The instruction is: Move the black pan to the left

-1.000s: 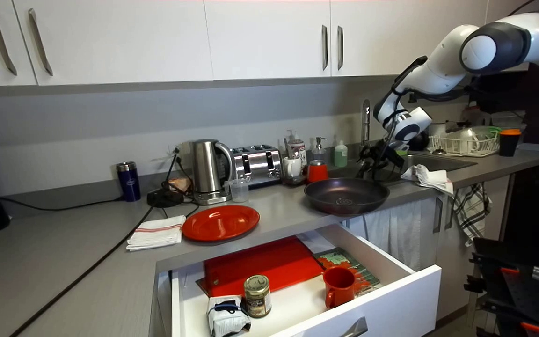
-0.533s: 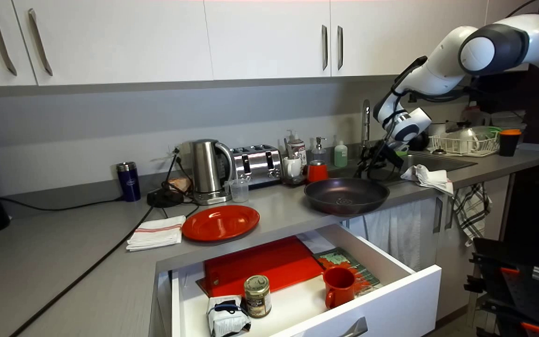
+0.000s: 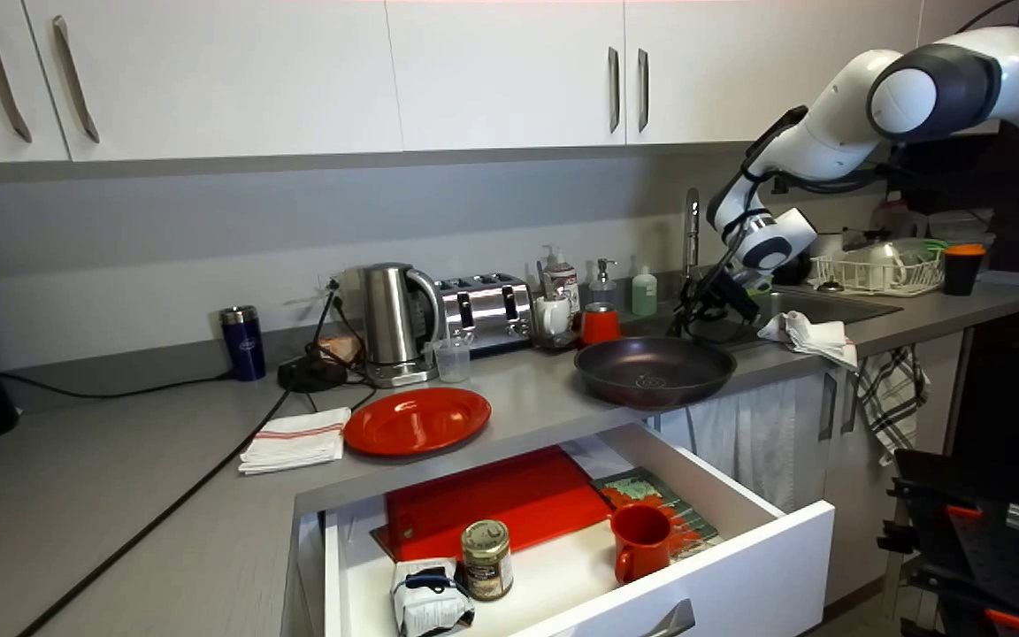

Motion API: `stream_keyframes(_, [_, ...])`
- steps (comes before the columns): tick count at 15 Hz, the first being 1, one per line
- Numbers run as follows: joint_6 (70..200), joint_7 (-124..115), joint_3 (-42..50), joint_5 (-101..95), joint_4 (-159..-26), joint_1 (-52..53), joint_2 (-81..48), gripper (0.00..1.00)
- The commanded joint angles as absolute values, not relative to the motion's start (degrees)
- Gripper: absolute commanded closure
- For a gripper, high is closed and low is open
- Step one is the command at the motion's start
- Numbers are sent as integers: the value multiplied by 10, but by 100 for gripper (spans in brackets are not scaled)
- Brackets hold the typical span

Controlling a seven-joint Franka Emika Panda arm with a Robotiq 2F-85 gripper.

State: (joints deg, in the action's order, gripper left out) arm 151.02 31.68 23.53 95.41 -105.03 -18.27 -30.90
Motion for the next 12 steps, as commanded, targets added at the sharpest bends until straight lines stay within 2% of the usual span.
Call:
stream_keyframes(1, [1522,348,222,1007,-1083,-172,-280,91])
stream_keyframes(12, [1555,426,204,1132,-1136,-133,-246,90])
